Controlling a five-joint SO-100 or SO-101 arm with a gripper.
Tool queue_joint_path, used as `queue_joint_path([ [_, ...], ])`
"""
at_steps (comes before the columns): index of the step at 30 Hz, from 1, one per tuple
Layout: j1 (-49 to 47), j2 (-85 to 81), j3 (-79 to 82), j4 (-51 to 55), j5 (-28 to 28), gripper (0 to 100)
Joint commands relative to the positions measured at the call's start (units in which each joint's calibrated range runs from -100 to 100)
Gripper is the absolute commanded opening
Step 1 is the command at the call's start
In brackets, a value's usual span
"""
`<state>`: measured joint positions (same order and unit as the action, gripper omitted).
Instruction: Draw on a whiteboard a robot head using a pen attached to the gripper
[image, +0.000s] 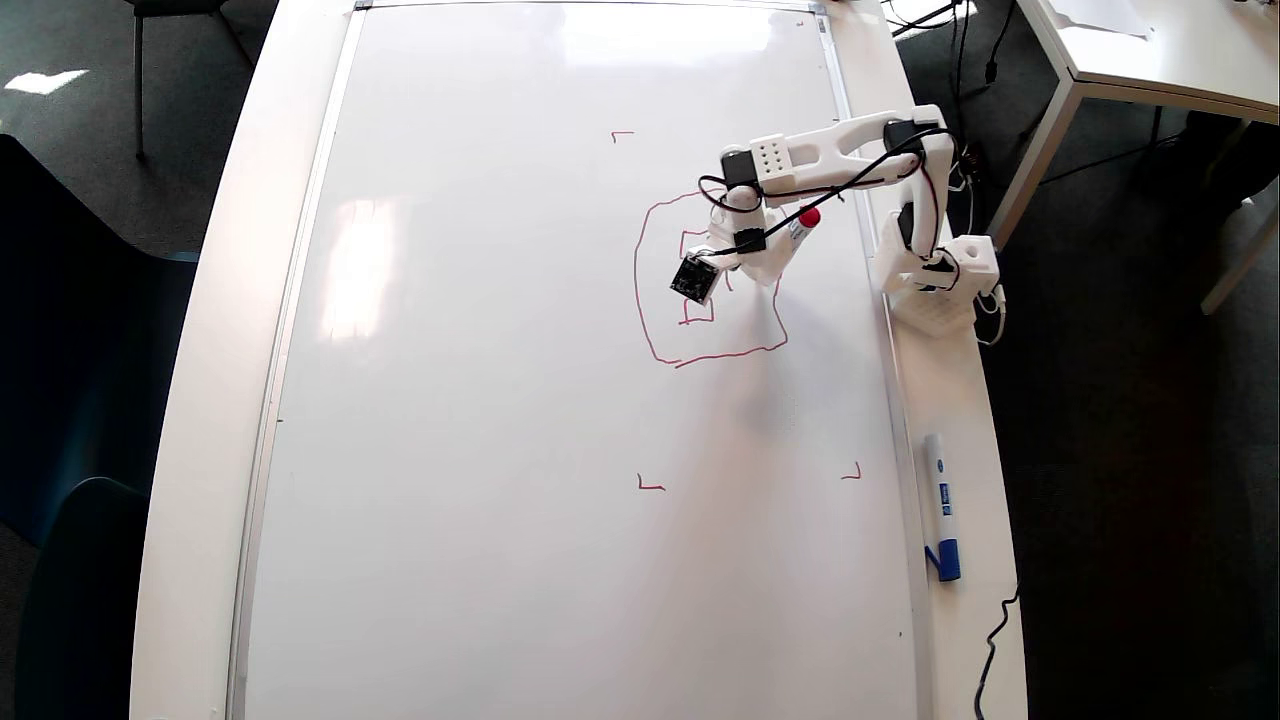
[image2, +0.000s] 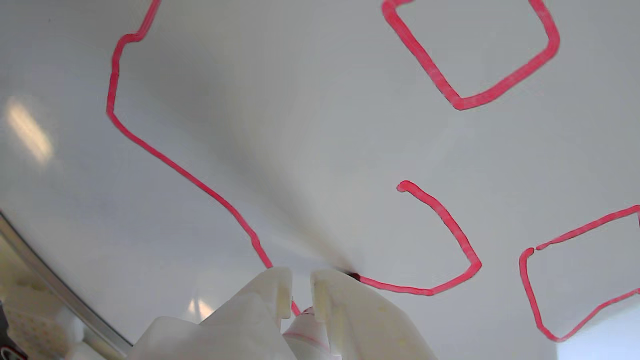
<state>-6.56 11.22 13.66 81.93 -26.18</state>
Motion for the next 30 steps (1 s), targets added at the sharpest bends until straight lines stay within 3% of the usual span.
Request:
queue_joint_path([
  [1, -0.5, -0.9, -0.7, -3.0, -0.1, 1],
  [13, -0.2, -0.8, -0.8, -9.4, 0.2, 1],
  [30, -0.6, -3.2, -1.1, -8.4, 0.0, 1],
])
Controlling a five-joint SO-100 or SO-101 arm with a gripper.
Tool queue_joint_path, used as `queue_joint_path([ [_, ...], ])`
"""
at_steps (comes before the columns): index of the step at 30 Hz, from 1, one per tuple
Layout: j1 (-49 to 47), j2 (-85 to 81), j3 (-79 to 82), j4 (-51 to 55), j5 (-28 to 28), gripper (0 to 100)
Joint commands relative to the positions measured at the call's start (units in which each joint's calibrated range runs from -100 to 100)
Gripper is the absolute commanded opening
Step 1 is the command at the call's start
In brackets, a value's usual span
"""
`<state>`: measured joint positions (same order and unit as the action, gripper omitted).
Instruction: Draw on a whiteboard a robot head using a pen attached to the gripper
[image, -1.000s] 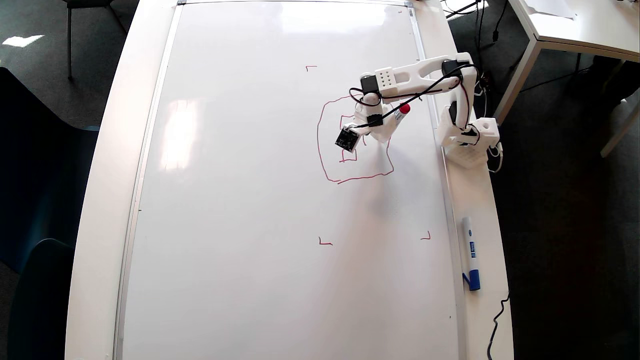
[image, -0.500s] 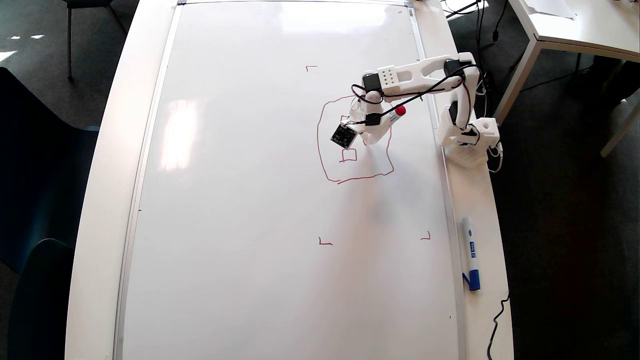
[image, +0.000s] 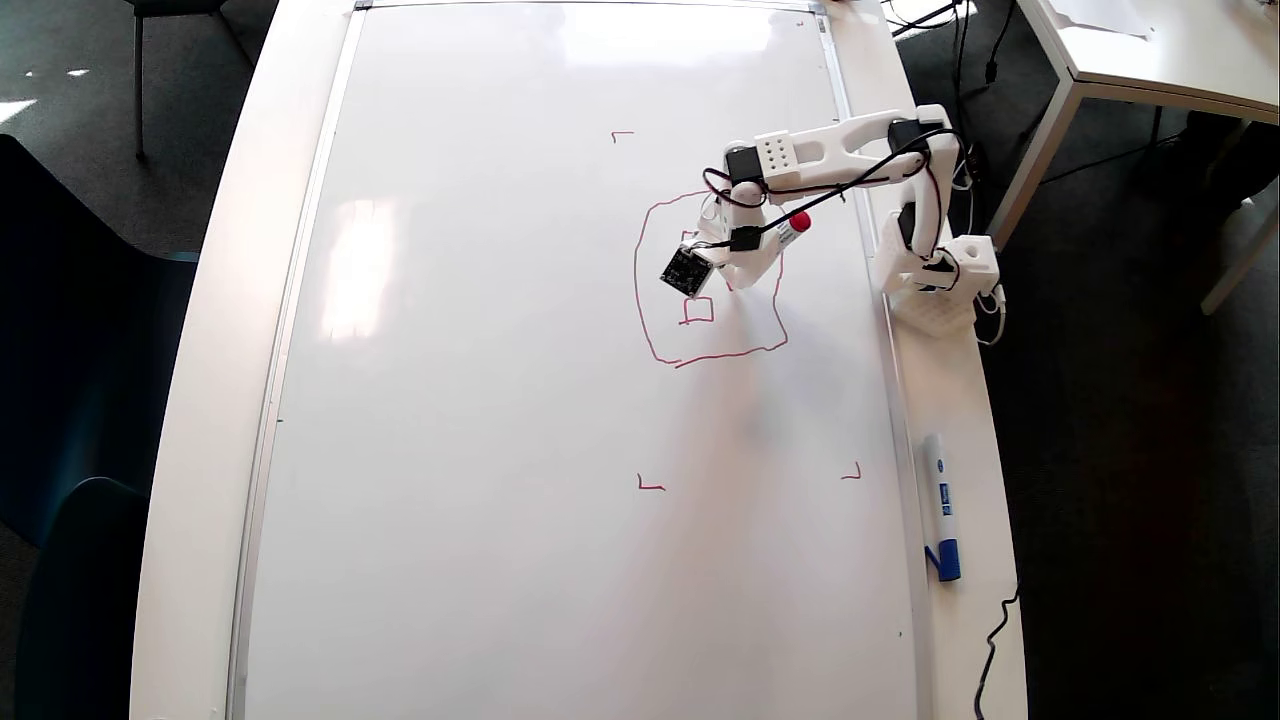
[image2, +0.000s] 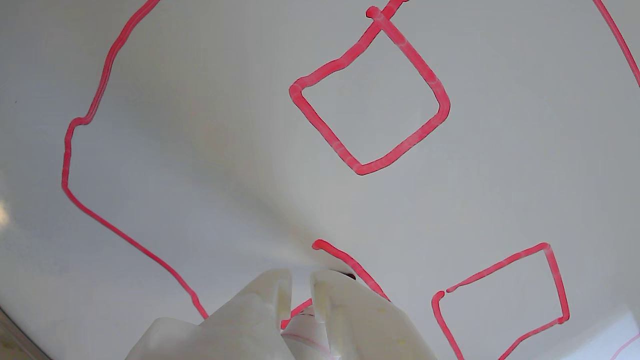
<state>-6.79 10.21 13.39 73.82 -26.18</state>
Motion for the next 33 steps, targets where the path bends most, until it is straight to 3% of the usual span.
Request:
queue_joint_path([
  [1, -0.4, -2.8, -0.8, -0.3, 0.1, 1],
  [16, -0.8, -13.4, -0.9, 1.2, 0.3, 1],
  [33, 1.7, 1.0, -21.2, 0.5, 1.5, 1],
])
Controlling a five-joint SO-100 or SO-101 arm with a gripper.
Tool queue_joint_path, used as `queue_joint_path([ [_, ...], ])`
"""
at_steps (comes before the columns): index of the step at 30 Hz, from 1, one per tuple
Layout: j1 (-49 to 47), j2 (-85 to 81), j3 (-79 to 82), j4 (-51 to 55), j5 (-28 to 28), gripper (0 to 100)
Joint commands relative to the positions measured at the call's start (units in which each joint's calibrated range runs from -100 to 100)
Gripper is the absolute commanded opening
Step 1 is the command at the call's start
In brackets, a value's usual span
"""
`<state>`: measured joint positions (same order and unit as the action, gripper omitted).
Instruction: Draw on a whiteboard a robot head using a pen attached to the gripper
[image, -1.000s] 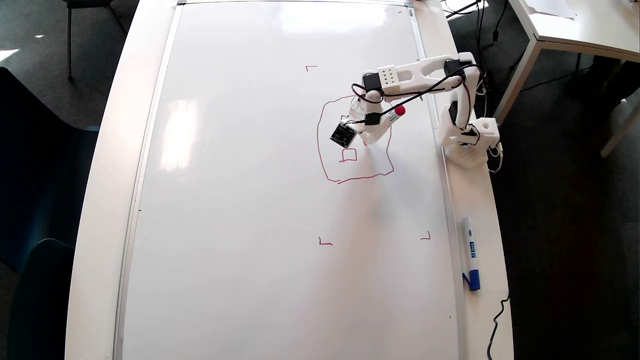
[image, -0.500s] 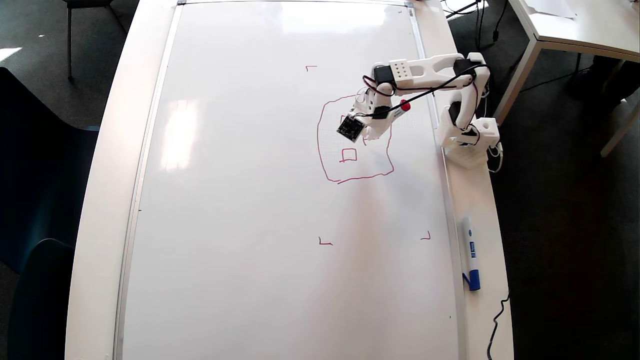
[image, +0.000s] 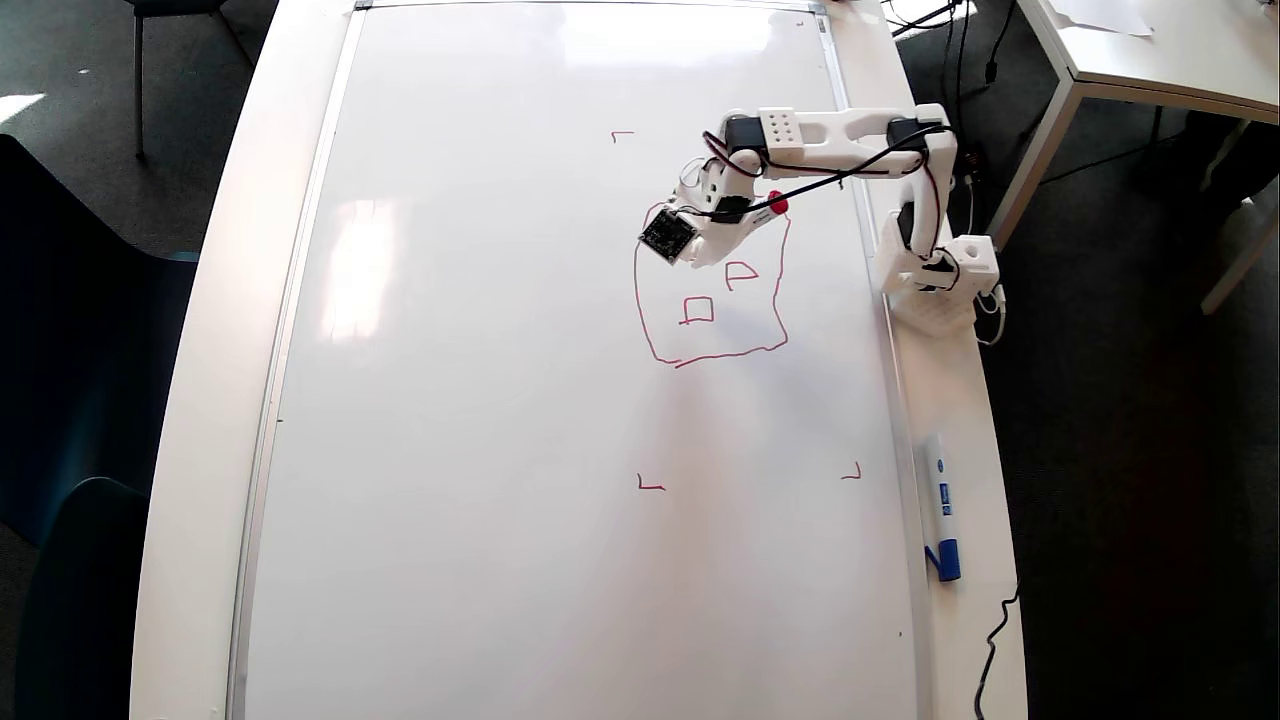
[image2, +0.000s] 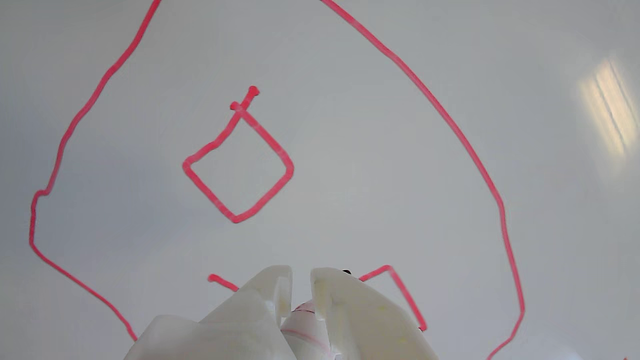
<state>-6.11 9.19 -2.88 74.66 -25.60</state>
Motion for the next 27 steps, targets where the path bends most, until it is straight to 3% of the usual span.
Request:
queue_joint_path([
  [1, 1.6, 3.4, -6.7, -0.5, 0.9, 1],
  [15, 1.9, 17.3, -23.9, -0.5, 2.3, 1],
  [27, -1.0, 19.8, -25.5, -0.5, 2.5, 1],
])
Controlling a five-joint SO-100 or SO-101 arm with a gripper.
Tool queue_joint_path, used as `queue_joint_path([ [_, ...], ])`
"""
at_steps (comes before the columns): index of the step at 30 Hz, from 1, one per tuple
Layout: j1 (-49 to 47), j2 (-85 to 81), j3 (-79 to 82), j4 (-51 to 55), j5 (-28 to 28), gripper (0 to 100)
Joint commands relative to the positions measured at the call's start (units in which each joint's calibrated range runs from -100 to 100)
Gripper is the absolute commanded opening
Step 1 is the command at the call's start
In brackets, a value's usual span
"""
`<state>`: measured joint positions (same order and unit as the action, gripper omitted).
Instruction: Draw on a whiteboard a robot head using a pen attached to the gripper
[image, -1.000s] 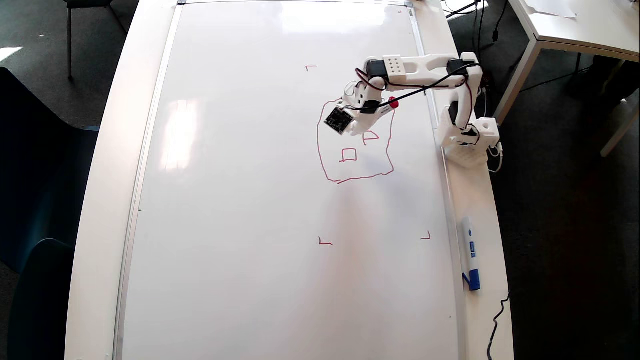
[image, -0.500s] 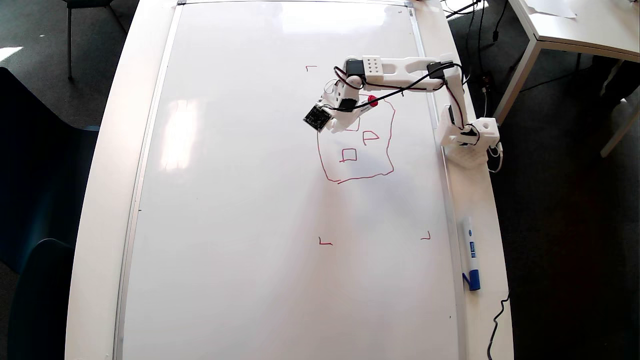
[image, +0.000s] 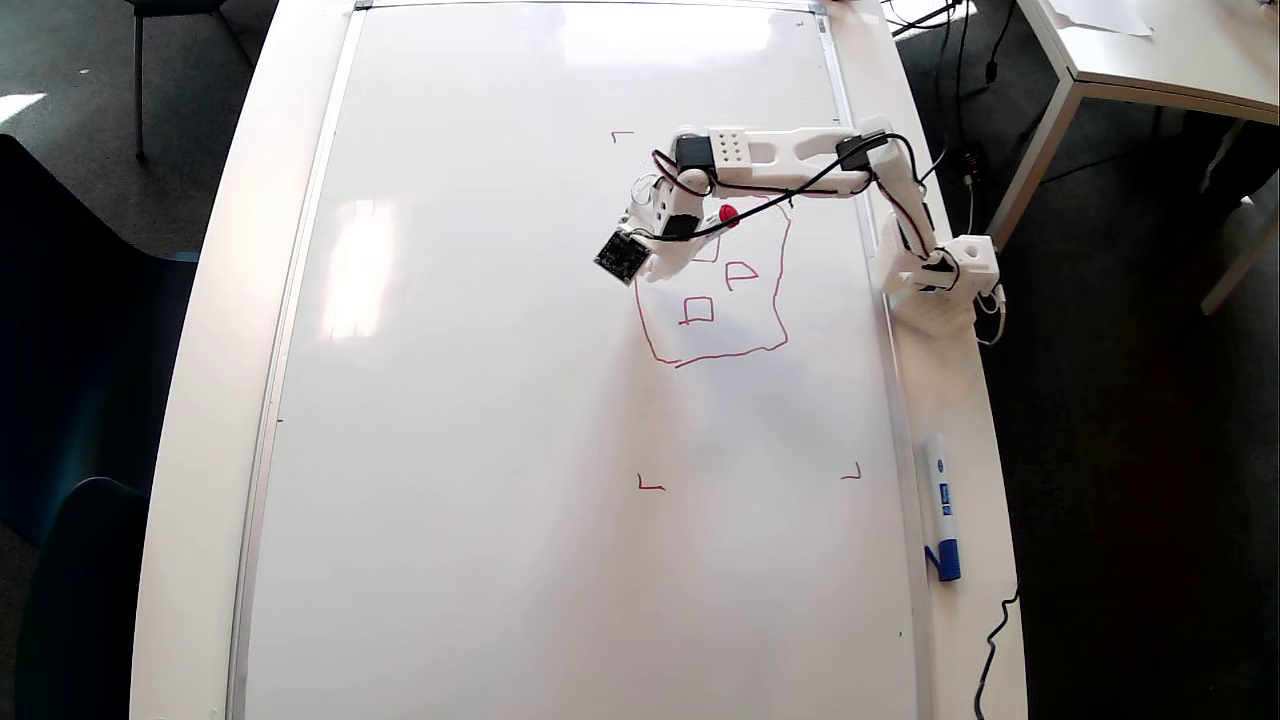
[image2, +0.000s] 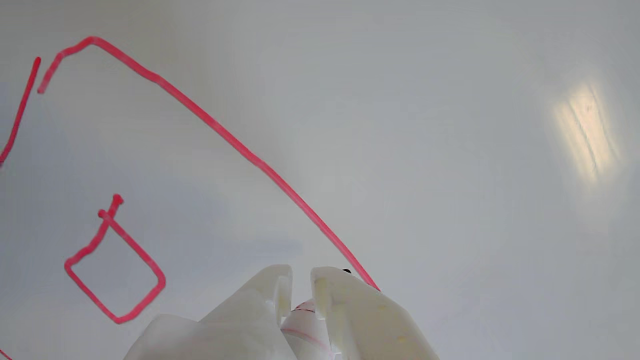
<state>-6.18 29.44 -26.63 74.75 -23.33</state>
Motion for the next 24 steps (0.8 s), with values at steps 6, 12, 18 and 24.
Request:
queue_joint_path([
  [6, -1.4, -0.4, -1.5, -0.4, -0.2, 1],
  [12, -1.4, 2.1, -0.6, -0.6, -0.3, 1],
  [18, -1.1, 3.6, -0.8, -0.6, -0.3, 1],
  [24, -0.9, 3.9, -0.4, -2.7, 0.0, 1],
])
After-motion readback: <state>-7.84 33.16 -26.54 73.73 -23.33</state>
